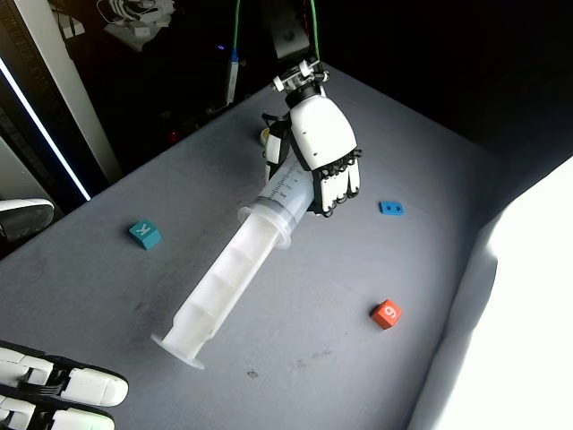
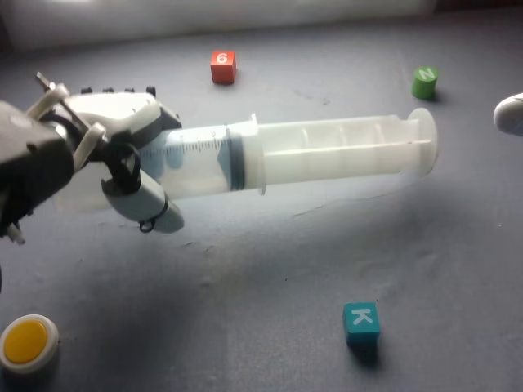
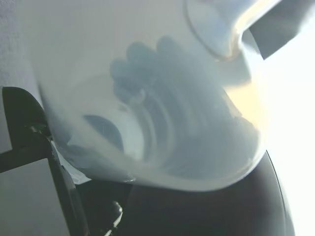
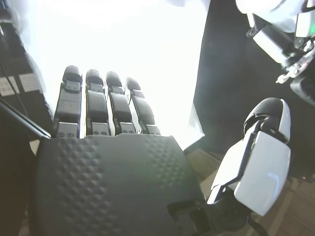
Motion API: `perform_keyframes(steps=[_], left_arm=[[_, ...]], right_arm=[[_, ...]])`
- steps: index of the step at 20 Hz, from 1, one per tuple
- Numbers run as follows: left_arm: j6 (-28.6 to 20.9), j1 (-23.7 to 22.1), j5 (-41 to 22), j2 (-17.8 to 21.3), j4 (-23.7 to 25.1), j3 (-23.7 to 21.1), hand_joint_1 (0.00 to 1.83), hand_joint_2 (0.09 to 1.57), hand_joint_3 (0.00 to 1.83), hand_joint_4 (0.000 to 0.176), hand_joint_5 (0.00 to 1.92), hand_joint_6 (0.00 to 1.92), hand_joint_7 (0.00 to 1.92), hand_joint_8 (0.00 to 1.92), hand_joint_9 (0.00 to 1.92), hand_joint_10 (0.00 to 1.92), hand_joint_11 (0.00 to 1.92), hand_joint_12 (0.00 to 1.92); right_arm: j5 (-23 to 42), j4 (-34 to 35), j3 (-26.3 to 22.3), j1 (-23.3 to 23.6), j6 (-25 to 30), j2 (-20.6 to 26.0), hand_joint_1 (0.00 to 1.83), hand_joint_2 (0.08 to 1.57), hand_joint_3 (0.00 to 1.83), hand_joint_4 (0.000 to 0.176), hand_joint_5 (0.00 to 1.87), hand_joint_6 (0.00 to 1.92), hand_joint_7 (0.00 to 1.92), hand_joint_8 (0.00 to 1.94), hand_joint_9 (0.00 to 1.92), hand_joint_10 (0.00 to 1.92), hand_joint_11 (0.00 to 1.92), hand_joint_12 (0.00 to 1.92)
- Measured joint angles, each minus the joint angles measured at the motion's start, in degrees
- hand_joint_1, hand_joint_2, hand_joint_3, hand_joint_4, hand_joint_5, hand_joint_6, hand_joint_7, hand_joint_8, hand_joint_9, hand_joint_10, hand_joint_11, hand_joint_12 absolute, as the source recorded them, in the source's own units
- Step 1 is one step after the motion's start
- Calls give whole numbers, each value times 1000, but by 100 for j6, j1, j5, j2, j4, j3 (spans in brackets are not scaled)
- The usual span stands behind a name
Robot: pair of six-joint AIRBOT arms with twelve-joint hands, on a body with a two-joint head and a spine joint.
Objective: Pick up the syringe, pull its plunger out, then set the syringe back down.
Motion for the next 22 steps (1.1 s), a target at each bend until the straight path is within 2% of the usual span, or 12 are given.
perform_keyframes(steps=[4, 5, 8, 9, 11, 14, 15, 16, 18, 19, 20, 22], left_arm=[[-664, 426, -164, 0, 535, 2, 1178, 1203, 0, 0, 768, 1221, 872, 1293, 670, 1234, 379, 1728], [-852, 535, -184, 0, 640, 2, 1168, 1212, 2, 0, 746, 1272, 854, 1304, 652, 1242, 366, 1725], [-1285, 815, -304, -103, 835, 9, 1174, 1207, 0, 0, 774, 1202, 850, 1345, 662, 1304, 394, 1774], [-1360, 874, -326, -144, 894, 9, 1187, 1194, 0, 0, 798, 1151, 876, 1319, 684, 1309, 420, 1761], [-1473, 946, -361, -236, 1005, 50, 1172, 1210, 2, 0, 750, 1239, 853, 1324, 660, 1256, 396, 1702], [-1611, 1032, -426, -343, 1174, 48, 1174, 1226, 1, 0, 733, 1209, 821, 1422, 615, 1341, 364, 1764], [-1657, 1071, -472, -358, 1257, 48, 1168, 1238, 0, 0, 699, 1266, 811, 1419, 609, 1279, 357, 1714], [-1716, 1091, -503, -363, 1303, 48, 1132, 1279, 0, 0, 605, 1441, 768, 1425, 586, 1121, 325, 1626], [-1720, 1106, -529, -367, 1357, 48, 1161, 1264, 2, 0, 563, 1488, 842, 1307, 733, 733, 388, 1391], [-1716, 1141, -599, -367, 1434, 48, 1054, 1252, 0, 0, 561, 733, 778, 648, 753, 573, 340, 1324], [-1729, 1143, -649, -367, 1445, 48, 995, 1227, 0, 0, 538, 321, 727, 295, 680, 420, 239, 1277], [-1742, 1143, -758, -365, 1506, 35, 820, 1231, 2, 0, 427, 42, 622, 45, 557, 226, 87, 1246]], right_arm=[[2, -35, 0, -17, 2, -2, 307, 728, 13, 0, 0, 0, 0, 0, 0, 0, 20, 10], [2, -35, 0, -17, 2, -2, 266, 786, 38, 0, 0, 0, 0, 0, 0, 0, 23, 13], [2, -39, 0, -17, 2, -2, 245, 765, 21, 0, 0, 0, 0, 0, 0, 0, 9, 9], [4, -39, 0, -17, 2, -4, 249, 767, 20, 0, 0, 0, 0, 0, 0, 0, 15, 12], [2, -44, 0, -24, 2, -11, 284, 769, 18, 0, 0, 0, 0, 0, 0, 0, 30, 21], [0, -61, 0, -57, 2, -13, 293, 782, 19, 0, 0, 0, 0, 0, 0, 0, 13, 18], [2, -61, 0, -57, 2, -13, 299, 785, 18, 0, 0, 0, 0, 0, 0, 0, 20, 22], [9, -63, 0, -57, 2, -13, 281, 805, 25, 0, 0, 0, 0, 0, 0, 0, 20, 24], [2, -61, 0, -57, 2, -13, 308, 810, 23, 0, 0, 0, 0, 0, 0, 0, 33, 35], [11, -61, 0, -57, 2, -13, 316, 810, 22, 0, 0, 0, 0, 0, 0, 0, 22, 32], [22, -63, 0, -57, 2, -13, 300, 802, 16, 0, 0, 0, 0, 0, 4, 1, 29, 38], [31, -63, 0, -57, 2, -13, 303, 811, 18, 0, 0, 0, 0, 0, 1, 0, 17, 37]])
